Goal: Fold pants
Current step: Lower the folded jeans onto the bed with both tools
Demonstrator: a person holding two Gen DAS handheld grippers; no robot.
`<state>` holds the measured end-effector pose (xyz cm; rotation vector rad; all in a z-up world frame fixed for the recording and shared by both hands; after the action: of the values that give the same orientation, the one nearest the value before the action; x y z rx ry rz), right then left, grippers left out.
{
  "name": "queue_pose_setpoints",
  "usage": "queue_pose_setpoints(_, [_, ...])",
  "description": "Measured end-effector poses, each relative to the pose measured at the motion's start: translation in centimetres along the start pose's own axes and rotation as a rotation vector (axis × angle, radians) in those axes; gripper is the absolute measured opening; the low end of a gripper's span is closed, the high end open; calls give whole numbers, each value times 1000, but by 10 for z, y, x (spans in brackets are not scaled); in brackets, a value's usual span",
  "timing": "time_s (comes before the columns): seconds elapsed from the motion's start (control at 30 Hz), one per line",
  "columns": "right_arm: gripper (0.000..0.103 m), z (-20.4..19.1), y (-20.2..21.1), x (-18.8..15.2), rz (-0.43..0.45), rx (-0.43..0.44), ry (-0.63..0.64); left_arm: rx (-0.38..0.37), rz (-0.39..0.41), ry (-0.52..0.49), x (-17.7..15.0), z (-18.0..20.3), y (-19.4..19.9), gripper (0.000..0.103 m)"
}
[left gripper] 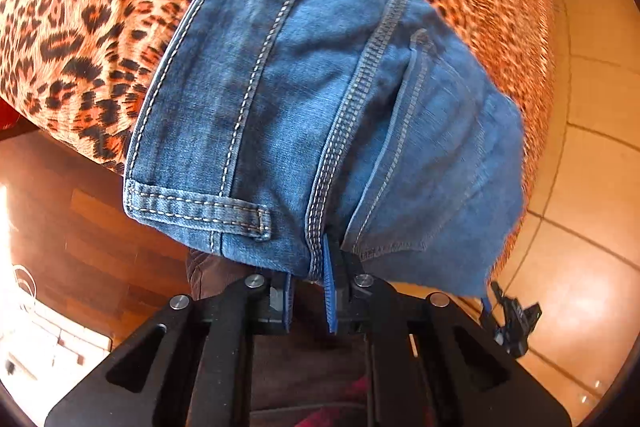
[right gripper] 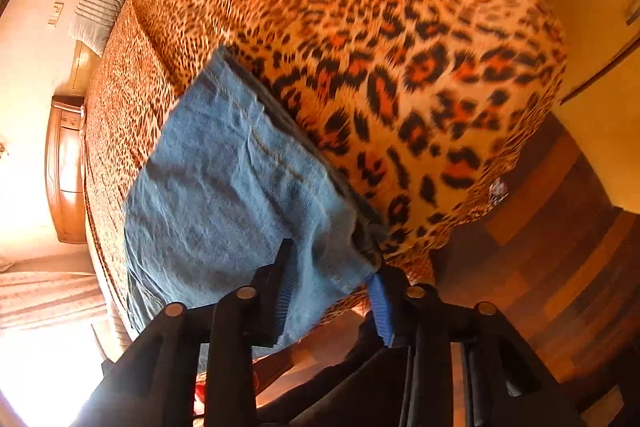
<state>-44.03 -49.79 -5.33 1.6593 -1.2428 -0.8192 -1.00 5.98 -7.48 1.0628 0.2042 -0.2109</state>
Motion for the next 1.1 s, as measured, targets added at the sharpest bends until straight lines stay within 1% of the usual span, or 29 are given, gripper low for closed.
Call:
queue_pose_setpoints(0.07, [43, 8, 27, 15, 83, -44, -4, -35, -21, -108, -9, 6, 21, 13])
queue_pose_setpoints(0.1, [47, 11, 37, 23, 119, -45, -3, -61, -20, -153, -11, 10, 33, 13])
queue_pose_setpoints(0.13, [49, 10, 44, 31, 143, -37, 1, -75, 2, -181, -10, 13, 47, 13])
queue_pose_setpoints(0.17, [49, 6, 48, 39, 157, -23, 6, -80, 41, -195, -4, 15, 62, 13])
queue_pose_setpoints(0.2, [50, 0, 48, 46, 161, -2, 16, -82, 88, -192, 5, 14, 75, 14])
queue_pose_setpoints(0.27, [52, -18, 43, 62, 150, 34, 56, -77, 185, -130, 35, 8, 93, 26])
queue_pose_setpoints(0.3, [52, -30, 36, 67, 141, 48, 87, -67, 217, -98, 50, 4, 96, 41])
queue_pose_setpoints(0.33, [52, -49, 23, 72, 130, 60, 113, -42, 237, -59, 66, -2, 94, 44])
queue_pose_setpoints(0.37, [52, -60, 13, 77, 118, 66, 134, -23, 240, -22, 82, -6, 88, 44])
queue_pose_setpoints(0.4, [52, -68, 4, 83, 102, 65, 147, -16, 220, 2, 96, -11, 81, 44])
queue_pose_setpoints(0.47, [52, -84, -18, 96, 64, 60, 157, -14, 171, 64, 114, -20, 64, 44])
queue_pose_setpoints(0.5, [52, -91, -25, 101, 50, 48, 163, -11, 151, 83, 121, -23, 56, 44])
queue_pose_setpoints(0.53, [52, -95, -29, 105, 53, 24, 171, -2, 140, 97, 124, -24, 51, 44])
queue_pose_setpoints(0.57, [54, -100, -34, 109, 54, 17, 184, 1, 130, 95, 125, -25, 47, 44])
queue_pose_setpoints(0.67, [54, -113, -45, 108, 29, 5, 230, 9, 105, 87, 121, -18, 31, 43])
queue_pose_setpoints(0.7, [53, -118, -51, 107, 22, -32, 267, 27, 104, 76, 122, -14, 29, 37])
queue_pose_setpoints(0.73, [37, -125, -58, 106, 18, -94, 324, 58, 110, 62, 121, -10, 30, 24])
queue_pose_setpoints(0.77, [19, -132, -62, 104, 17, -155, 377, 74, 118, 46, 117, -4, 31, 20])
queue_pose_setpoints(0.8, [19, -139, -62, 103, 19, -182, 412, 90, 126, 32, 116, -1, 32, 18])
queue_pose_setpoints(0.83, [15, -143, -56, 103, 43, -171, 422, 118, 138, 21, 116, 1, 33, 16])
queue_pose_setpoints(0.87, [14, -145, -49, 105, 73, -155, 418, 158, 150, 8, 116, 2, 32, 15])
queue_pose_setpoints(0.9, [14, -142, -47, 109, 96, -163, 406, 202, 156, -3, 120, 6, 26, 13])
queue_pose_setpoints(0.93, [14, -136, -53, 114, 80, -187, 386, 224, 147, -4, 122, 5, 22, 13])
queue_pose_setpoints(0.97, [13, -131, -59, 119, 75, -223, 364, 222, 133, 12, 125, 4, 18, 13])
queue_pose_setpoints(1.0, [13, -128, -60, 121, 86, -230, 345, 211, 130, 34, 126, 1, 17, 13])
queue_pose_setpoints(1.03, [13, -126, -59, 124, 86, -209, 322, 200, 128, 49, 130, -1, 17, 13])
queue_pose_setpoints(1.07, [17, -125, -56, 124, 84, -196, 303, 188, 124, 54, 130, -2, 19, 13])
queue_pose_setpoints(1.1, [18, -125, -51, 123, 92, -187, 292, 176, 125, 53, 129, -5, 25, 13])
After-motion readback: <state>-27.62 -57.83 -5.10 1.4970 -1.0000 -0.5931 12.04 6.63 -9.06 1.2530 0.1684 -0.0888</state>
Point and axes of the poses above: each gripper's, at about its wrist camera, not at the fingertips, and y roughly against the way its jaws point, z to its right, x to its top, the point moved 2 cm from there along -y, roughly the way its jaws point, and after that the axes turned 2 degrees about -x, right-handed, at the moved point
